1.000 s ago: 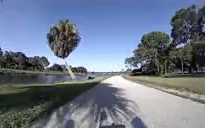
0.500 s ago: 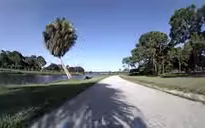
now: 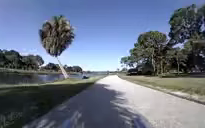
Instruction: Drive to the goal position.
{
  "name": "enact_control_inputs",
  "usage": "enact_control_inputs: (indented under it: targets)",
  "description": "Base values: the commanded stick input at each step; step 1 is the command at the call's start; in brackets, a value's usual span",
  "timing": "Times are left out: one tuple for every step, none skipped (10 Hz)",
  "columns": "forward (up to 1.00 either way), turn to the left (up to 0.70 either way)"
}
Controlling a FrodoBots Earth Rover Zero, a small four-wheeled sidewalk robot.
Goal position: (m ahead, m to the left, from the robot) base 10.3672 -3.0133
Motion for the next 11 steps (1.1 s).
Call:
enact_control_inputs:
  targets:
    - [0.7, 0.0]
    - [0.7, 0.0]
    - [0.7, 0.0]
    - [0.7, 0.0]
    - [0.7, 0.0]
    - [0.7, 0.0]
    - [0.7, 0.0]
    - [0.7, 0.0]
    - [0.7, 0.0]
    - [0.7, 0.0]
    - [0.7, 0.0]
